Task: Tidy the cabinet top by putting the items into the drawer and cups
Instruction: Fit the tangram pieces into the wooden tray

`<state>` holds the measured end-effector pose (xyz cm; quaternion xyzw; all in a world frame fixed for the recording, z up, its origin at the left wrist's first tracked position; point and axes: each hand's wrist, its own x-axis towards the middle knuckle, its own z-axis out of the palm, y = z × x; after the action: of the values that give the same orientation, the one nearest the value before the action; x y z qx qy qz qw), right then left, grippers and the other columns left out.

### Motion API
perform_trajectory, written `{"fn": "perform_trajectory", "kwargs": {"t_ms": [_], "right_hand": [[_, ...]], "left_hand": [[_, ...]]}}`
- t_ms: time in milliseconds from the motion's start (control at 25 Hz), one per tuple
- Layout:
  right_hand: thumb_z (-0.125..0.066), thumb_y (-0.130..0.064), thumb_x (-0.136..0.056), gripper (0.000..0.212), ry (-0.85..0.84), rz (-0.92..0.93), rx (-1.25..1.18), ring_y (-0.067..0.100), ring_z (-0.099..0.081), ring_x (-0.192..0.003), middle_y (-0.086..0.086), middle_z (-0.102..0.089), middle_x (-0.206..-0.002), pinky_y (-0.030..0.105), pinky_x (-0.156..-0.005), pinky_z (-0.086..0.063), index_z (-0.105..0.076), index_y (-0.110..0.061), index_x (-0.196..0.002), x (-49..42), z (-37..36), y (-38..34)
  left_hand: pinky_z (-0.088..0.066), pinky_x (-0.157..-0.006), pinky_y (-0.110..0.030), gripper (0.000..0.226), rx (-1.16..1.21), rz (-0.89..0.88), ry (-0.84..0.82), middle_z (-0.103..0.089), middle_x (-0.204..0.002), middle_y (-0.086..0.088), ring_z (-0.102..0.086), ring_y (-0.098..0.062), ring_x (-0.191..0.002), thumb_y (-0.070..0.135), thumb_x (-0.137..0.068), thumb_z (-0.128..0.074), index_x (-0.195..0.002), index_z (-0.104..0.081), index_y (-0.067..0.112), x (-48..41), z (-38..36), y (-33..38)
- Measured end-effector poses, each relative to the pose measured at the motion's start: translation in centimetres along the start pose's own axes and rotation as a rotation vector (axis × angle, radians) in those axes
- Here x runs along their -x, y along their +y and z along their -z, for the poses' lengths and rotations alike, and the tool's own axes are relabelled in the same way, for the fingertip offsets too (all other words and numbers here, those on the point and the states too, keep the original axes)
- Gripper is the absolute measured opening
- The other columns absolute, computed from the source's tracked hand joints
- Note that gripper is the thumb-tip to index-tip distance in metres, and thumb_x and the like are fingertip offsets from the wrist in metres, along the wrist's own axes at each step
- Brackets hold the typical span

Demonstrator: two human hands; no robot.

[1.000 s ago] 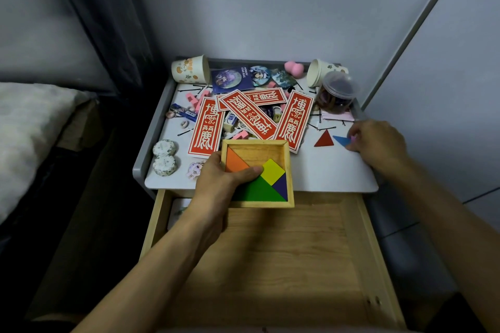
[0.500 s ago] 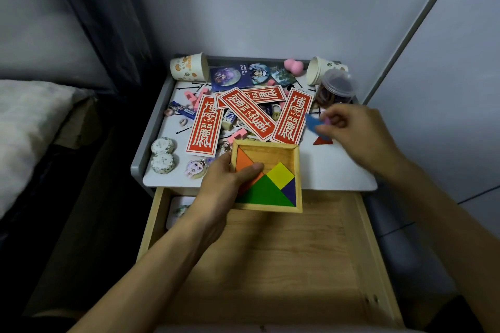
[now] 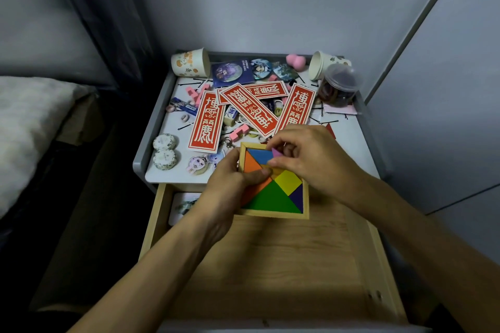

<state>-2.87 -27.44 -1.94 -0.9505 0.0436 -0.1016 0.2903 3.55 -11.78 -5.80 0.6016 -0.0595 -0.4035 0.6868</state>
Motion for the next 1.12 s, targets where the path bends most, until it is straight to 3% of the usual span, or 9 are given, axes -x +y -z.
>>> {"fn": "perform_trajectory", "kwargs": {"t_ms": [160, 280, 440, 560, 680, 800, 920, 1120], "right_hand": [[-0.08, -0.019, -0.076, 0.025, 0.036, -0.009, 0.004, -0.004, -0.052, -0.073, -0.021, -0.052, -0.082, 0.008, -0.066, -0.041, -0.073, -0.02, -0.1, 0.0, 0.2, 0.2], [-0.08, -0.018, -0.077, 0.026, 0.062, -0.026, -0.052, 0.001, -0.056, -0.071, -0.015, -0.059, -0.08, 0.013, -0.065, -0.046, -0.073, -0.021, -0.101, 0.3, 0.2, 0.0], [-0.083, -0.023, -0.072, 0.02, 0.122, -0.09, -0.112, 0.003, -0.06, -0.064, -0.014, -0.062, -0.07, 0.019, -0.059, -0.049, -0.07, -0.025, -0.087, 0.5, 0.7, 0.0], [-0.079, -0.015, -0.077, 0.009, 0.009, -0.051, -0.162, 0.0, -0.065, -0.07, -0.009, -0.07, -0.074, 0.015, -0.066, -0.05, -0.074, -0.018, -0.084, 0.6, 0.4, 0.1], [-0.073, -0.014, -0.084, 0.008, -0.06, 0.063, -0.051, 0.0, -0.062, -0.075, -0.009, -0.07, -0.08, 0.015, -0.07, -0.047, -0.077, -0.017, -0.09, 0.7, -0.3, 0.1], [-0.077, -0.018, -0.08, 0.004, -0.006, 0.026, -0.029, -0.005, -0.053, -0.069, -0.018, -0.057, -0.072, 0.01, -0.062, -0.036, -0.075, -0.019, -0.084, 0.8, -0.7, -0.1], [-0.079, -0.018, -0.077, 0.01, 0.055, 0.006, -0.023, -0.008, -0.05, -0.069, -0.017, -0.051, -0.073, 0.008, -0.061, -0.037, -0.07, -0.017, -0.079, 0.9, -1.1, -0.4], [-0.069, -0.013, -0.087, 0.006, 0.269, -0.098, -0.073, -0.002, -0.054, -0.073, -0.007, -0.063, -0.085, 0.01, -0.068, -0.043, -0.07, -0.016, -0.093, -0.4, 0.8, 2.0]], "left_hand": [[-0.053, -0.093, -0.052, 0.037, 0.03, 0.045, -0.011, -0.072, -0.11, -0.012, -0.069, -0.032, -0.102, 0.009, -0.086, -0.069, -0.122, -0.061, 0.016, 0.1, -0.1, 0.2], [-0.056, -0.089, -0.046, 0.03, 0.041, 0.053, 0.0, -0.074, -0.105, -0.011, -0.071, -0.03, -0.097, 0.019, -0.09, -0.066, -0.119, -0.064, 0.013, 0.3, -0.1, 0.4], [-0.057, -0.085, -0.042, 0.028, 0.074, 0.064, 0.019, -0.074, -0.104, -0.012, -0.072, -0.029, -0.094, 0.018, -0.092, -0.063, -0.119, -0.064, 0.01, 0.4, -0.2, 0.4], [-0.059, -0.075, -0.037, 0.023, 0.111, 0.066, 0.031, -0.074, -0.101, -0.013, -0.073, -0.027, -0.088, 0.016, -0.095, -0.059, -0.116, -0.064, 0.01, 0.4, -0.2, 0.5], [-0.058, -0.066, -0.034, 0.023, 0.122, 0.06, 0.033, -0.075, -0.099, -0.014, -0.073, -0.025, -0.082, 0.017, -0.097, -0.056, -0.117, -0.065, 0.01, 0.5, -0.3, 0.6], [-0.058, -0.063, -0.032, 0.022, 0.133, 0.059, 0.036, -0.075, -0.097, -0.014, -0.073, -0.025, -0.08, 0.018, -0.097, -0.055, -0.115, -0.065, 0.01, 0.6, -0.3, 0.5], [-0.059, -0.065, -0.033, 0.022, 0.16, 0.069, 0.041, -0.074, -0.098, -0.015, -0.073, -0.025, -0.08, 0.017, -0.097, -0.056, -0.116, -0.065, 0.009, 0.6, -0.4, 0.5], [-0.06, -0.064, -0.035, 0.026, 0.185, 0.112, 0.064, -0.075, -0.097, -0.013, -0.074, -0.025, -0.079, 0.019, -0.09, -0.066, -0.115, -0.065, 0.011, 0.4, -0.1, 0.7]]}}
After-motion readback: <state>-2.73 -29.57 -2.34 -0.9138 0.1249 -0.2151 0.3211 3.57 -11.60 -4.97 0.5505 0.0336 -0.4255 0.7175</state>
